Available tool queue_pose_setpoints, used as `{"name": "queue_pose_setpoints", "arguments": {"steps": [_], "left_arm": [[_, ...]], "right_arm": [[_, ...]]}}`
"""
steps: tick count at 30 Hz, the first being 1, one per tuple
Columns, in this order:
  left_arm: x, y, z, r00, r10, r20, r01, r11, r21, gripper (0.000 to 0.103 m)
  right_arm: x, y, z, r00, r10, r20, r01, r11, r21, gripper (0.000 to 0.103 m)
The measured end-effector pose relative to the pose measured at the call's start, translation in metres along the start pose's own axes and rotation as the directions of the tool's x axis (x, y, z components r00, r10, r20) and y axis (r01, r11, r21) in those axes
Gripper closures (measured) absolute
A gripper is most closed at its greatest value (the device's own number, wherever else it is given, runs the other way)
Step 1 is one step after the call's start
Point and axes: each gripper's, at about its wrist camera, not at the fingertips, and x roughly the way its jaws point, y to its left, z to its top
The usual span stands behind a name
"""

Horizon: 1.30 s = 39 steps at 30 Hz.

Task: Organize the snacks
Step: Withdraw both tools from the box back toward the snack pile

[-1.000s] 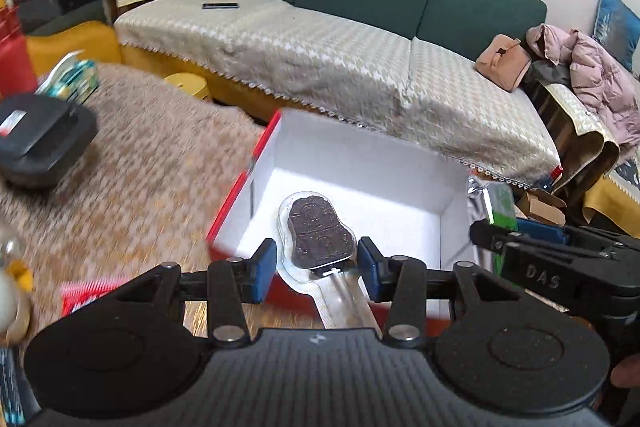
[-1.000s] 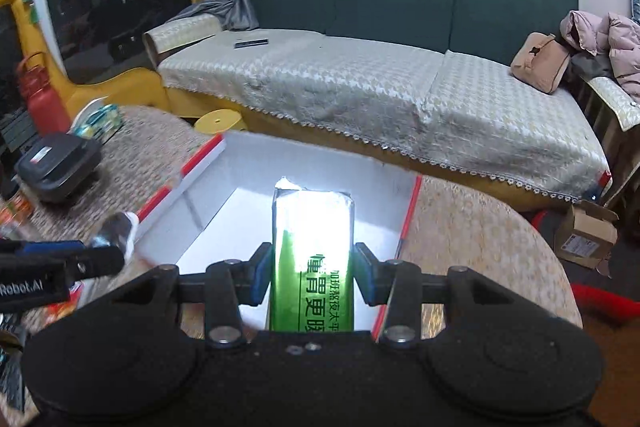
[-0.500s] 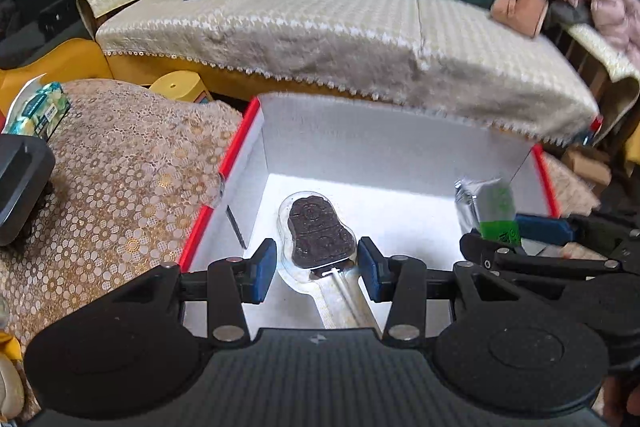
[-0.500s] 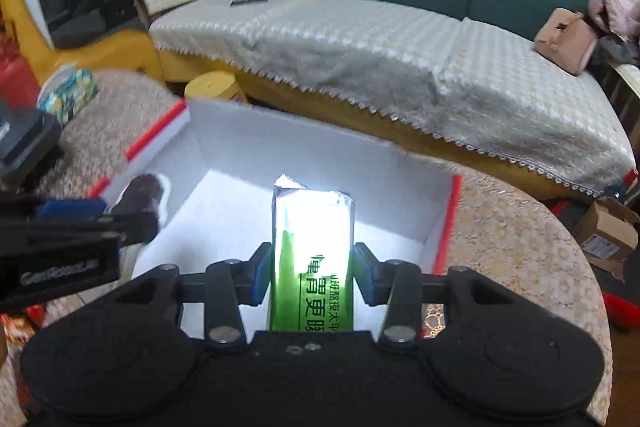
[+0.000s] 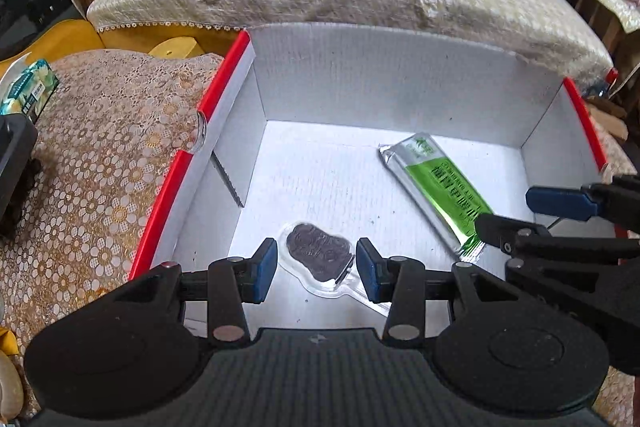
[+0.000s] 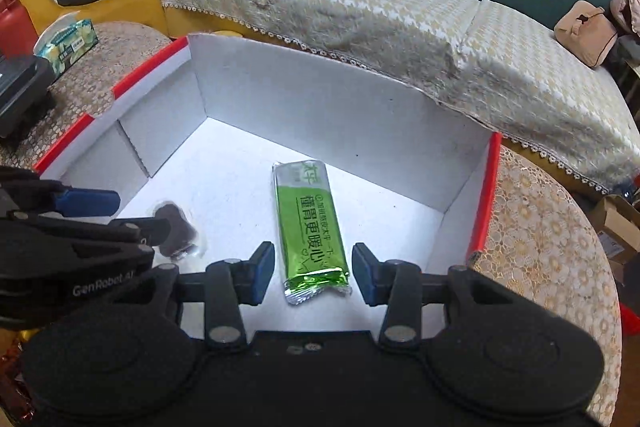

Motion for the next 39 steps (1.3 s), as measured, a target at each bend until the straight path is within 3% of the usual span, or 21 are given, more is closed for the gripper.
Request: {"name": "queue_pose_setpoints", "arguments": {"steps": [12,22,28,34,39], "left_arm": [[-0.049,0.005,-0.003,0.997,-0.043,0.063,0.045,0.998,-0.034,0.055],[-0.118,0.003,-0.015,0.988,-0.056,0.146,0.061,0.998,-0.024,0.048],[-0.159,0.006,-0.032,0.979,-0.057,0.196,0.064,0.997,-0.03,0.039],[-0.192,0.012,-0.055,0.971,-0.067,0.232,0.078,0.996,-0.04,0.029],[-0.21,0.022,-0.08,0.967,-0.075,0.242,0.091,0.994,-0.053,0.026]], "right_arm": [[-0.05,-0.009,-0.004,0.997,0.044,0.064,-0.047,0.998,0.052,0.06],[-0.111,-0.004,-0.013,0.989,0.046,0.14,-0.052,0.998,0.04,0.058],[-0.148,0.005,-0.027,0.982,0.072,0.177,-0.079,0.996,0.032,0.051],[-0.175,0.017,-0.043,0.975,0.096,0.199,-0.102,0.994,0.024,0.05],[-0.191,0.028,-0.062,0.97,0.118,0.21,-0.124,0.992,0.014,0.049]]}}
